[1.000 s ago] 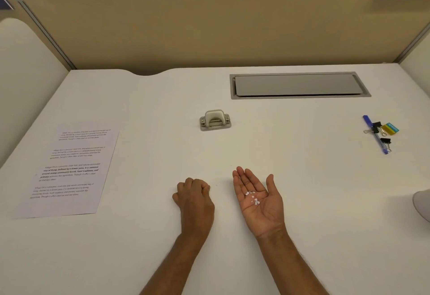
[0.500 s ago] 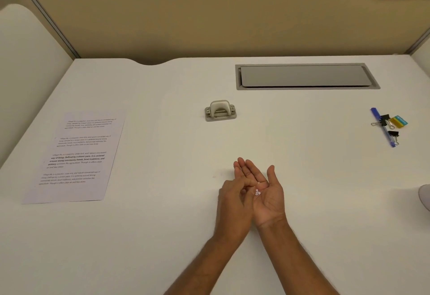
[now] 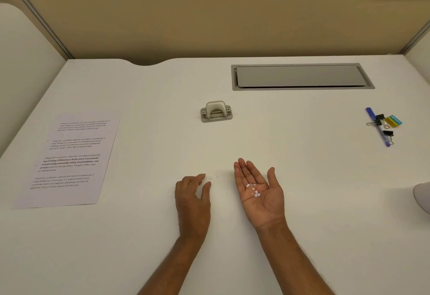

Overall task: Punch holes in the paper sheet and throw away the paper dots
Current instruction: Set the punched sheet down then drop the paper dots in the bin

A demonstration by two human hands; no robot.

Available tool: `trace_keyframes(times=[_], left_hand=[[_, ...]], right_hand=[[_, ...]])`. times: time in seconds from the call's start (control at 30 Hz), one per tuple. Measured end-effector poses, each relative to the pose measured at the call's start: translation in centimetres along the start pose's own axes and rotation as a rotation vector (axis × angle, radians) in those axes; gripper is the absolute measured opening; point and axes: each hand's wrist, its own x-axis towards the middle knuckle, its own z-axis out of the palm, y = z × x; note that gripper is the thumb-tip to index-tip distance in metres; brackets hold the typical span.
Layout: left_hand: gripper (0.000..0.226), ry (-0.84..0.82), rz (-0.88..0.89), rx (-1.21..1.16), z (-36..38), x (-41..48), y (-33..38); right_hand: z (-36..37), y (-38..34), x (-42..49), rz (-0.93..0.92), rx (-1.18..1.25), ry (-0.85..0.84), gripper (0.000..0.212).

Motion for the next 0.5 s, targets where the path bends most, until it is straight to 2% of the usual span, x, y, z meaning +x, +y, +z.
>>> trace_keyframes(times=[0.3,0.5], left_hand=[[0.008,-0.042,-0.007,-0.015,0.4,1.1,0.1],[0.014,-0.076,0.109,0.196,0.9,1.4,-0.2]], right_hand=[[-0.1,0.0,-0.2,0.001,-0.017,-0.004,0.058],[-0.1,0.1,-0.1,0.000,-0.020,-0.005,0.058]])
